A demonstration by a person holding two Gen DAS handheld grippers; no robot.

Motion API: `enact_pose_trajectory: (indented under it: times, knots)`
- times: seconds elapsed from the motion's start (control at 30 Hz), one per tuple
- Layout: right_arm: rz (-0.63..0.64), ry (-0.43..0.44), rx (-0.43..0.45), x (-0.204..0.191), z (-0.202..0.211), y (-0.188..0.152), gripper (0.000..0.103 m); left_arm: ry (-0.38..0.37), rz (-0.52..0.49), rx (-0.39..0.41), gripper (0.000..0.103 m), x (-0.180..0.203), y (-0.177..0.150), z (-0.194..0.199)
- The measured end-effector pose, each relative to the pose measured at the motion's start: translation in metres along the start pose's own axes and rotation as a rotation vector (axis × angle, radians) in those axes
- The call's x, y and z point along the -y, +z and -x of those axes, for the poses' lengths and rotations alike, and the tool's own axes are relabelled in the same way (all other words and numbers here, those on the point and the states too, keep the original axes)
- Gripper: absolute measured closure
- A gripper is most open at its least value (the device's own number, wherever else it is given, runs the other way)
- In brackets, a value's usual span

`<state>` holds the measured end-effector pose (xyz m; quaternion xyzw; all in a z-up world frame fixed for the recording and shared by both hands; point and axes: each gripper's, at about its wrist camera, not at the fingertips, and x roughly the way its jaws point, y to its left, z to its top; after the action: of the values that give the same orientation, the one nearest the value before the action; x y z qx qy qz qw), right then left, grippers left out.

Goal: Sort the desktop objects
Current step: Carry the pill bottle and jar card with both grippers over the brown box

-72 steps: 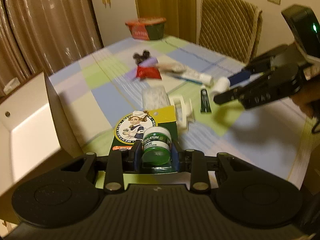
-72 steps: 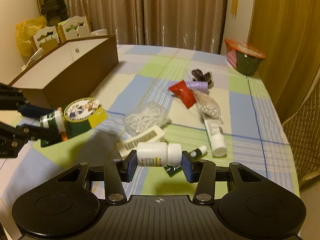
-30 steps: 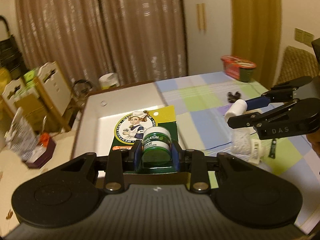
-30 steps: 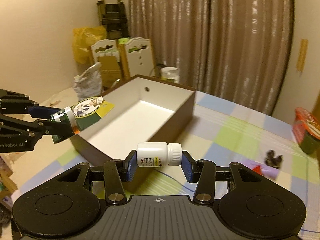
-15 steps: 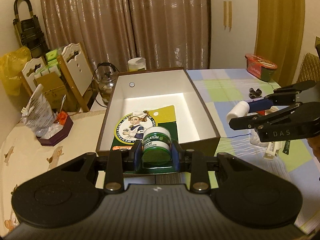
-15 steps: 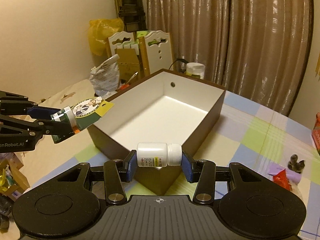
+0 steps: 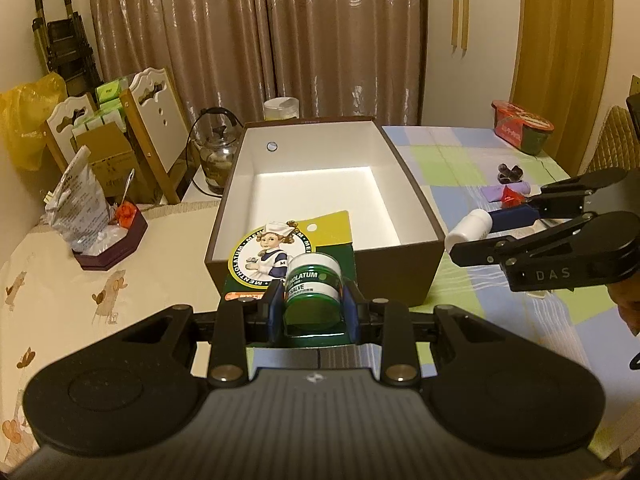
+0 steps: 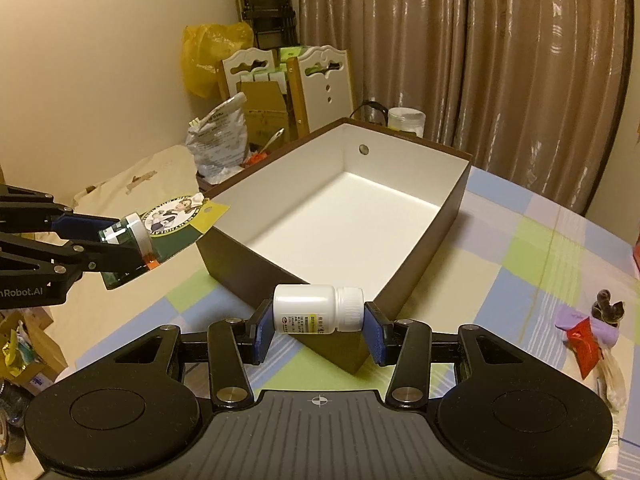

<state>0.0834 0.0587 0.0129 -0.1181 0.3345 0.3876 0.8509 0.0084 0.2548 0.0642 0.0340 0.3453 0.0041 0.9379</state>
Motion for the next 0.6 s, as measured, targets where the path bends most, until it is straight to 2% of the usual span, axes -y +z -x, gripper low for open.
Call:
enact_pose_trajectory:
  times: [0.23, 0.43, 0.6]
  knots:
    - [0.006, -0.014, 0.017, -0.004, 0.0, 0.009, 0.057, -0.012, 0.008, 0.008, 0.076, -0.008, 0.0, -0.001]
    - [0.022, -0.037, 0.044, 0.005, -0.003, 0.031, 0.057, -0.038, -0.001, 0.043, 0.076, -0.012, 0.018, -0.01]
    - [0.032, -0.045, 0.052, 0.017, -0.014, 0.049, 0.057, -0.063, -0.018, 0.054, 0.076, -0.013, 0.04, -0.035]
